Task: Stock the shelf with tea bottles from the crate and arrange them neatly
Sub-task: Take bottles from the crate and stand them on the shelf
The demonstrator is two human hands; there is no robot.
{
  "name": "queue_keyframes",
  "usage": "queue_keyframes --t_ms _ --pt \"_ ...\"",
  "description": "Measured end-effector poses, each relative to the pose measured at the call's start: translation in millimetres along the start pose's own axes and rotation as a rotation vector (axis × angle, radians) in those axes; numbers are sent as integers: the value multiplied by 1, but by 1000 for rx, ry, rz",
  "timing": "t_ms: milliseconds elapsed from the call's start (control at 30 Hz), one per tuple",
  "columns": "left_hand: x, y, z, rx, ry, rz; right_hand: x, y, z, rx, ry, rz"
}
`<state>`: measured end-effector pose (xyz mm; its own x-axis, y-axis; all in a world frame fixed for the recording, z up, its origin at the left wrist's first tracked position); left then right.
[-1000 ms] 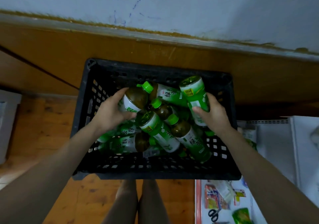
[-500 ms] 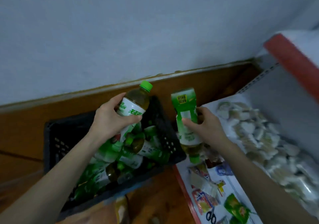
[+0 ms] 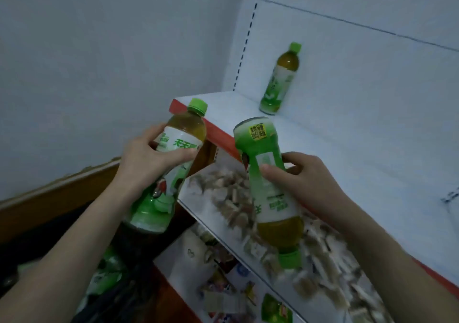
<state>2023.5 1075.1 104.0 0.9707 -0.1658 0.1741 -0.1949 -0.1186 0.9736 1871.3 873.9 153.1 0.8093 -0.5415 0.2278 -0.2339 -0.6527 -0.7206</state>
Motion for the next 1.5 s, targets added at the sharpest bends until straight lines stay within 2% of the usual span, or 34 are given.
queue_keyframes --t_ms 333,667,800,1033,1267,1500 --pt "0 100 121 -170 -180 88 24 47 -137 -123 232 81" --pt "78 117 230 -308 -374 89 80 98 -159 -589 378 171" --pt "104 114 261 -335 -448 93 97 111 -146 -756 344 180" --pt "127 104 284 -381 -491 92 118 127 -114 -861 220 162" --pt "128 96 290 -402 -481 102 112 137 -123 -565 184 243" --pt "122 101 297 -412 -528 161 107 141 -128 -631 87 280"
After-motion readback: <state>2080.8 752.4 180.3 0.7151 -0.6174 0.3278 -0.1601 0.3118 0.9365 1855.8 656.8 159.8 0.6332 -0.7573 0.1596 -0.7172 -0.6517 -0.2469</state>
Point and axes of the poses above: each hand's wrist, its own x-axis towards the middle knuckle, its own z-axis out of the palm, y = z × x, the point moved 3 cm from there along x, towards the middle knuckle, and after that the axes turned 9 degrees about y, right-handed, at the moved point
